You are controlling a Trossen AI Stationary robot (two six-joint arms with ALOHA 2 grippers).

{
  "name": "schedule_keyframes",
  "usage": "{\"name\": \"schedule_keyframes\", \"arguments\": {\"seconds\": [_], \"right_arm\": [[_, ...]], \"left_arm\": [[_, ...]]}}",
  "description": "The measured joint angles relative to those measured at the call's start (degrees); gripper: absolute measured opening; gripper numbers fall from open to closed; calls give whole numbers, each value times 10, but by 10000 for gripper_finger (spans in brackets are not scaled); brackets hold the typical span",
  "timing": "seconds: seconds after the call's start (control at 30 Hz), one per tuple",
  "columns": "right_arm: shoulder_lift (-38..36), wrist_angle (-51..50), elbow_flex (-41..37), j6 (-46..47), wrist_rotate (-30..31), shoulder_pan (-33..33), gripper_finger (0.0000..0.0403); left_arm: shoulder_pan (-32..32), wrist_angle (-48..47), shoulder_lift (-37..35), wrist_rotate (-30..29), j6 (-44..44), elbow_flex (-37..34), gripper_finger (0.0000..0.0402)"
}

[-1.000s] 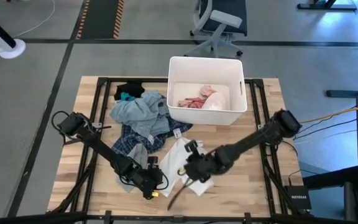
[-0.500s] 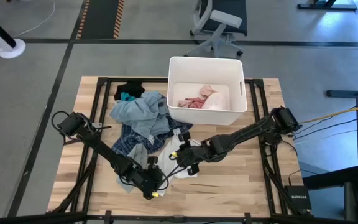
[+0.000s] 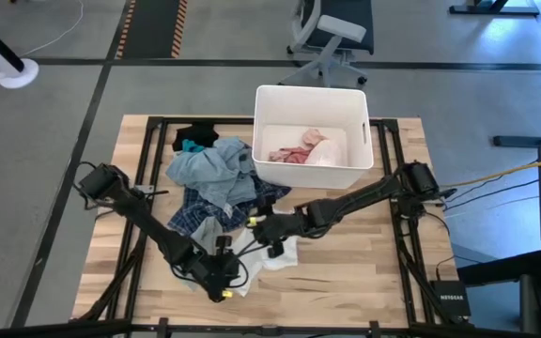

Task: Sort clothes
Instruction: Put the white boxer into the white laundry bin

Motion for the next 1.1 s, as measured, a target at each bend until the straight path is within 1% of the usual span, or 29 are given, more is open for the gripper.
{"name": "schedule_keyframes", "arguments": {"seconds": [0.1,0.23,0.3,0.4,0.5,0.63,0.67,0.73,0.8,0.87,1.0,1.1], "right_arm": [[-2,2,1,-1,-8,-11,247],[2,-54,0,8,-35,-28,248],[-3,-78,0,12,-37,-27,248],[-27,-127,10,14,-35,-6,248],[-57,-191,17,14,-14,25,248],[-61,-322,12,33,32,79,248],[-60,-345,5,44,47,93,248],[-61,-361,-21,61,71,118,248],[-60,-360,-58,67,83,141,248],[-60,-331,-98,63,91,160,248],[-60,-203,-183,25,90,183,248],[-60,-109,-228,-14,101,191,248]], "left_arm": [[-8,-9,-23,-4,-6,0,172],[-15,-11,-32,-5,-7,0,172],[-17,-13,-32,-6,-7,0,172],[-17,-12,-32,-17,-7,0,172],[-17,-13,-32,-32,-7,0,172],[-17,-18,-31,-36,-12,0,172],[-18,-21,-31,-36,-13,0,172],[-18,-21,-31,-38,-13,0,172],[-18,-21,-31,-38,-14,0,172],[-18,-21,-31,-42,-13,0,172],[-18,-21,-31,-49,-13,0,172],[-17,-20,-31,-49,-12,0,172]]}}
